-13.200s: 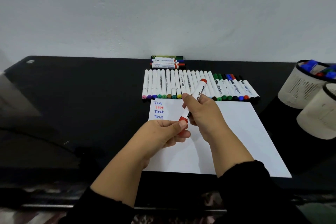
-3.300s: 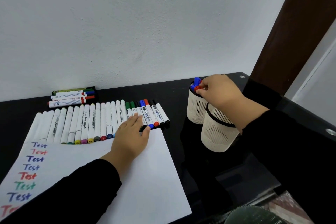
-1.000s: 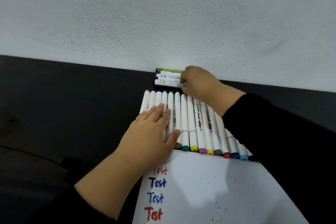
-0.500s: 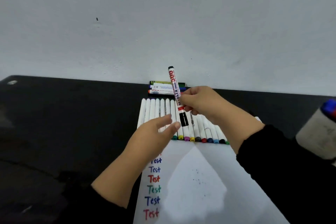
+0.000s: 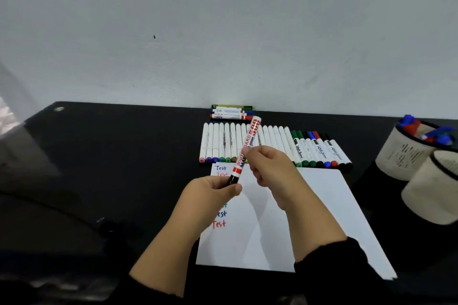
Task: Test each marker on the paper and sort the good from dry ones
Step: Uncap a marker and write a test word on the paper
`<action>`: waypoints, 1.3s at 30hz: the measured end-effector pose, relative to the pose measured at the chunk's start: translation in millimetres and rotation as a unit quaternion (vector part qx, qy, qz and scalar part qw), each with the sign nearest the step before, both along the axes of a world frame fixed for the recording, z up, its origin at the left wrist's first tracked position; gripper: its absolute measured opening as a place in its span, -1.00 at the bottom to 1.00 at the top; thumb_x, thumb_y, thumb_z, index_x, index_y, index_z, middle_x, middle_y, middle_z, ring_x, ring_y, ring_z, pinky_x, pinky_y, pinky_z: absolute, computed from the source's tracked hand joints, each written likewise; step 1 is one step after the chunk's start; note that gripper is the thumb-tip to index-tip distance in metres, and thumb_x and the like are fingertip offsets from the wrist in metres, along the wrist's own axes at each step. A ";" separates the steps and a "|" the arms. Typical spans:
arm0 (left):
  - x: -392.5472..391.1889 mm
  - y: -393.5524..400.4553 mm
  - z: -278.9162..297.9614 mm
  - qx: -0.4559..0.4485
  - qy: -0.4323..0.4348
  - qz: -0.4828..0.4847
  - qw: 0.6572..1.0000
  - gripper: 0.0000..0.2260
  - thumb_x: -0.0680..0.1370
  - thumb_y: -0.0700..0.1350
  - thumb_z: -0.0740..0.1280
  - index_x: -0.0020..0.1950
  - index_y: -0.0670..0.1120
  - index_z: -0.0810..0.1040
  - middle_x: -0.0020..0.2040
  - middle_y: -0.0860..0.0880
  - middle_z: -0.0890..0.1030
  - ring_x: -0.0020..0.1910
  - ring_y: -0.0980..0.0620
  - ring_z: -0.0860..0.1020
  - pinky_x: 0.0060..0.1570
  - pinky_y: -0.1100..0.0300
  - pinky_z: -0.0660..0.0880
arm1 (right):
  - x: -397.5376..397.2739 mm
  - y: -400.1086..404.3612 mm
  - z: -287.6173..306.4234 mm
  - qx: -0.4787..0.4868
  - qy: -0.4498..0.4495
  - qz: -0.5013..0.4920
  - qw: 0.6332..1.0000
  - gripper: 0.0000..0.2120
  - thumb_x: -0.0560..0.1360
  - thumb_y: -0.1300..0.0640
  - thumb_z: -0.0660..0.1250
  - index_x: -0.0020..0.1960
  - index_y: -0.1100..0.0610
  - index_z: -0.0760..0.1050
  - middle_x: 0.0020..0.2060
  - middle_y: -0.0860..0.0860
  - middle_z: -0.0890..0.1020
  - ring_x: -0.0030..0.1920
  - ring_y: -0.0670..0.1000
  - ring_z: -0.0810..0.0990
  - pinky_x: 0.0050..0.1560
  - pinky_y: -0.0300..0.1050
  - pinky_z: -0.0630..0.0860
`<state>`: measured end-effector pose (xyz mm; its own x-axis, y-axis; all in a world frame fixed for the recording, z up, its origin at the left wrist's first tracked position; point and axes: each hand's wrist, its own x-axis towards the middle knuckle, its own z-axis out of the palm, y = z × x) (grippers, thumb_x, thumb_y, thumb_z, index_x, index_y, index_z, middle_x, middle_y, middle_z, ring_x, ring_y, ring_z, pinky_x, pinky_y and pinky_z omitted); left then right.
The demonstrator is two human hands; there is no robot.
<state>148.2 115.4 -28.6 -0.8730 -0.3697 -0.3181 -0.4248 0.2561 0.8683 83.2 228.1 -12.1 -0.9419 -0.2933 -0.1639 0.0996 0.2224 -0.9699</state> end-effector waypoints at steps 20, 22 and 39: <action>28.0 -12.0 -14.2 0.060 -0.040 -0.091 0.993 -0.94 0.51 -0.09 0.35 -0.15 0.06 0.59 -0.24 0.09 0.65 -0.18 0.16 0.59 -0.02 0.23 0.45 | 31.0 -11.9 -37.9 -0.002 0.027 -0.087 0.996 -0.84 0.53 0.03 0.30 -0.17 0.08 0.48 -0.38 -0.09 0.55 -0.45 -0.16 0.48 -0.44 -0.31 0.35; 27.5 -9.6 -15.6 0.050 -0.029 -0.080 0.995 -0.96 0.51 -0.09 0.35 -0.08 0.02 0.59 -0.23 0.09 0.63 -0.17 0.15 0.57 -0.08 0.25 0.44 | 29.7 -14.9 -40.4 -0.001 0.032 -0.109 0.994 -0.81 0.54 0.06 0.28 -0.23 0.10 0.45 -0.35 -0.05 0.57 -0.37 -0.11 0.52 -0.38 -0.25 0.40; 33.3 3.2 -17.8 -0.192 -0.019 -0.108 0.975 -0.74 0.58 0.07 0.22 0.22 0.08 0.53 -0.10 0.05 0.60 -0.13 0.08 0.53 -0.17 0.20 0.46 | 31.4 -22.1 -41.5 -0.021 -0.022 -0.167 0.986 -0.79 0.55 0.11 0.23 -0.26 0.10 0.43 -0.38 -0.03 0.53 -0.41 -0.10 0.43 -0.39 -0.23 0.34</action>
